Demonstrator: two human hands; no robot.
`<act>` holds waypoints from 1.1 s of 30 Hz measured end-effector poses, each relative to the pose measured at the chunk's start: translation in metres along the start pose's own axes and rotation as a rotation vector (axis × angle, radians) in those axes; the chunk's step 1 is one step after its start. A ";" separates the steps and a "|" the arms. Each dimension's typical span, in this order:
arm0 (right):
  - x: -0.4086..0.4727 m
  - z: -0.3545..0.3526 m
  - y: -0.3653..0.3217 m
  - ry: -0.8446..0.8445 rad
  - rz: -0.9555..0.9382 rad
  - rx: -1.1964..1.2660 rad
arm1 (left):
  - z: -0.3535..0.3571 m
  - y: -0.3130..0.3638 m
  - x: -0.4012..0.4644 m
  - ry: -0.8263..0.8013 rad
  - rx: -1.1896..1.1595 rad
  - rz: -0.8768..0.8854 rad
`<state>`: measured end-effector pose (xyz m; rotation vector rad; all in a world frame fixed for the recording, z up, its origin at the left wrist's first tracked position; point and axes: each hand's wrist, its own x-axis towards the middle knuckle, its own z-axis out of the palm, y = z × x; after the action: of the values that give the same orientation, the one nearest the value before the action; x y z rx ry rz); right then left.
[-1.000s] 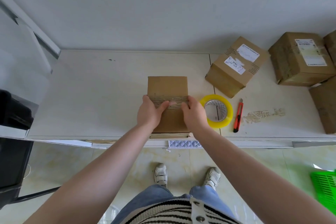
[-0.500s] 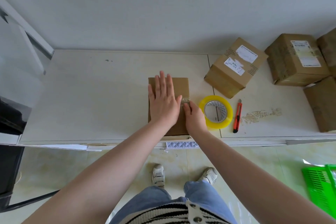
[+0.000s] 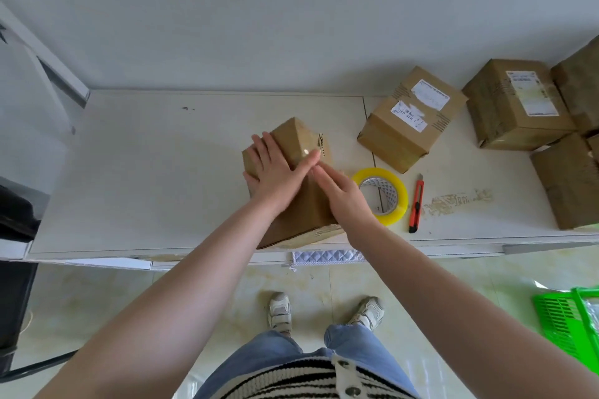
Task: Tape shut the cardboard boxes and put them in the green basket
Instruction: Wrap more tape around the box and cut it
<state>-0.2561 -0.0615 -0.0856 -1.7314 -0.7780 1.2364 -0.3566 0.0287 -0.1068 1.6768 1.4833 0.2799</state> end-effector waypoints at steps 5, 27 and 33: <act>0.000 -0.004 -0.008 0.272 -0.200 -0.324 | -0.016 -0.006 -0.009 -0.265 -0.719 -0.038; 0.020 -0.007 0.012 0.116 0.093 -0.097 | 0.009 -0.007 -0.010 -0.107 -0.485 -0.052; 0.011 -0.035 0.019 0.078 0.111 0.113 | -0.026 -0.031 -0.017 -0.327 -0.951 -0.165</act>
<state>-0.2189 -0.0703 -0.1020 -1.7387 -0.5625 1.2540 -0.4000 0.0227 -0.1071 0.7819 0.9796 0.4951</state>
